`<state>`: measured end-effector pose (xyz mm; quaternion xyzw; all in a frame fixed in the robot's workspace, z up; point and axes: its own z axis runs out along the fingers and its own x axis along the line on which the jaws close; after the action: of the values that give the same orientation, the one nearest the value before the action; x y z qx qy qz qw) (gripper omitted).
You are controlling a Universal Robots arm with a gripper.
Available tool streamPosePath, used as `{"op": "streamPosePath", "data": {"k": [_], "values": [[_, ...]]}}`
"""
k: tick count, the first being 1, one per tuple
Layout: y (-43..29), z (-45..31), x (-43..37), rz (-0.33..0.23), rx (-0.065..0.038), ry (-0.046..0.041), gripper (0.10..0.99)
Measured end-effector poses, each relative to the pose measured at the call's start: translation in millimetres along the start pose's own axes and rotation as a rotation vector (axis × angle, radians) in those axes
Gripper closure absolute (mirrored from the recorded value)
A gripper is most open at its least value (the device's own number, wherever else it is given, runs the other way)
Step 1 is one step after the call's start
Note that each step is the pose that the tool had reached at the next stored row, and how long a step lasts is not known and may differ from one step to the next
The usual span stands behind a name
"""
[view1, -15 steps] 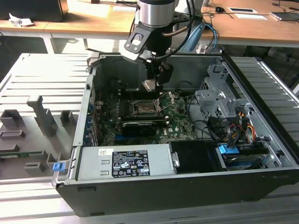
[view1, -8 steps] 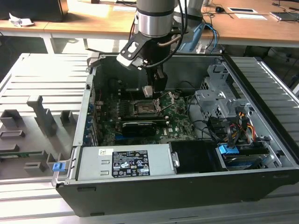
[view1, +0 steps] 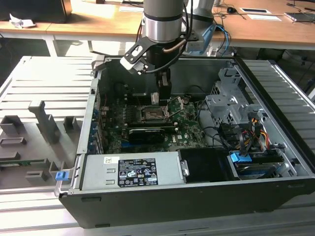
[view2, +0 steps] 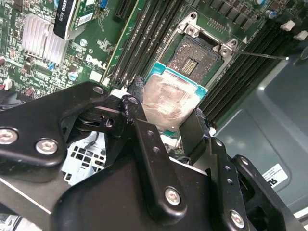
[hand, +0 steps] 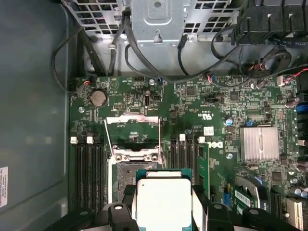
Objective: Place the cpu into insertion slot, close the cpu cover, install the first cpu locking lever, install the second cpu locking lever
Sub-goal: 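Place the cpu into insertion slot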
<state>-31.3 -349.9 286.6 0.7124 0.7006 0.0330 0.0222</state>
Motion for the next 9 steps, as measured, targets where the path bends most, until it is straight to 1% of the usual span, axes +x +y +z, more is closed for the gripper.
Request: {"op": "streamPosePath", "data": {"k": [2, 3, 5, 6, 7, 8, 9], "values": [[-0.2, 1.5, 0.0, 0.000, 0.000, -0.0001, 0.545], [-0.3, 3.1, -0.1, 0.011, 0.000, -0.0008, 0.545], [-0.5, 6.2, -0.1, 0.078, -0.001, -0.0061, 0.545], [-1.3, 9.2, -0.1, 0.098, -0.001, -0.0076, 0.545], [-4.2, 13.9, -0.3, 0.101, -0.001, -0.0078, 0.545], [-5.3, 17.9, -0.3, 0.088, -0.001, -0.0068, 0.545], [-5.7, 22.1, -0.1, 0.047, -0.001, -0.0036, 0.545]]}}
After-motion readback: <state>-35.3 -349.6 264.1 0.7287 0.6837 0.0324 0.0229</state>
